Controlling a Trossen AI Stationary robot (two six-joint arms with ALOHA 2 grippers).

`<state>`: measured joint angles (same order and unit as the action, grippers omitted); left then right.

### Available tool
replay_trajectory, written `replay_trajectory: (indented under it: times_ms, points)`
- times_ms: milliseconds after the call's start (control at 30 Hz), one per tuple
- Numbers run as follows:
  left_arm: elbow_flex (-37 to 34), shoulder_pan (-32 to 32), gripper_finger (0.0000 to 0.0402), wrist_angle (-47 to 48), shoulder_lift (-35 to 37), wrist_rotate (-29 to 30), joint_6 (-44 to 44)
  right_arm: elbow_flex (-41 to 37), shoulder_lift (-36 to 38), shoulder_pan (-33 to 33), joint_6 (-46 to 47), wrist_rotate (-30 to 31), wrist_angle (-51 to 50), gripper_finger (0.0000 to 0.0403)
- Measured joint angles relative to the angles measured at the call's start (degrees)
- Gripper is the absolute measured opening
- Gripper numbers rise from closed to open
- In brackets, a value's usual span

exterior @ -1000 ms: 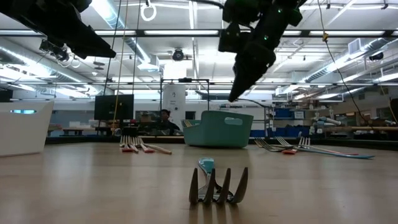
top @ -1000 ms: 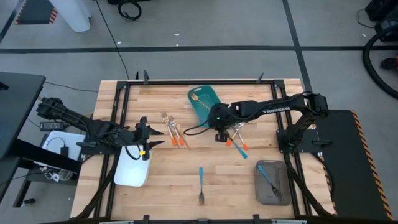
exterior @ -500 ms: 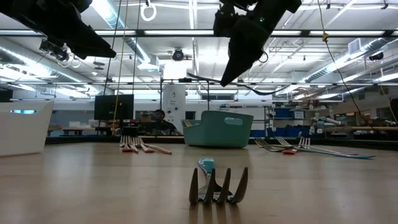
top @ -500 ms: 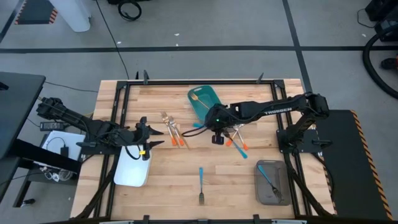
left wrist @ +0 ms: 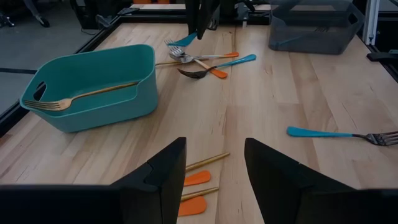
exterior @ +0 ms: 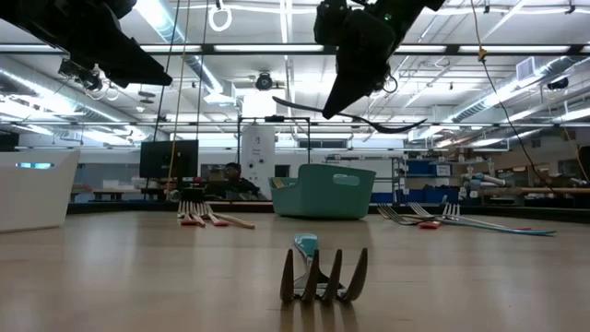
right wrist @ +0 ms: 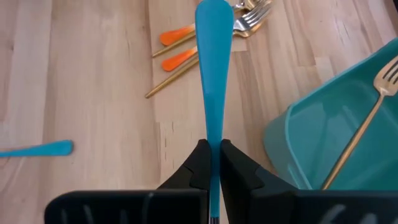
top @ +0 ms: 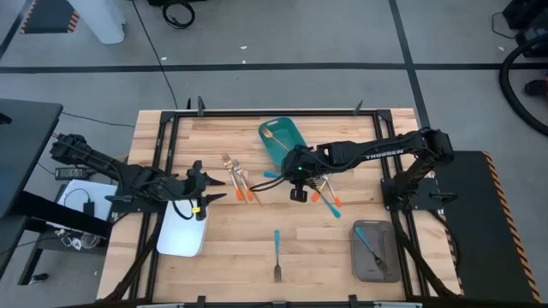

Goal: Sort silverware by color (type)
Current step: Put the blue fork into the black bin

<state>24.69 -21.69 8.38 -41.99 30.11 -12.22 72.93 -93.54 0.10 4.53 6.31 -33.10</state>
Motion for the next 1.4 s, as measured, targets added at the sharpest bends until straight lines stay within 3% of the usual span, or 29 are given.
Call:
replay_trajectory:
  times_ms: [333,667,1400]
  points:
    - [0.01,0.0,0.0172,0.0,-0.01,0.02,-0.01,3.04,0.0,2.24,0.62,0.85,0.53,0.0025]
    - [0.0,0.0,0.0172,0.13,-0.01,0.02,-0.21,5.18,0.34,6.45,-0.6,8.15,3.09,0.0025]
    - [0.0,0.0,0.0172,0.31,0.01,0.02,-0.65,5.18,4.38,10.91,5.87,9.75,2.15,0.0025]
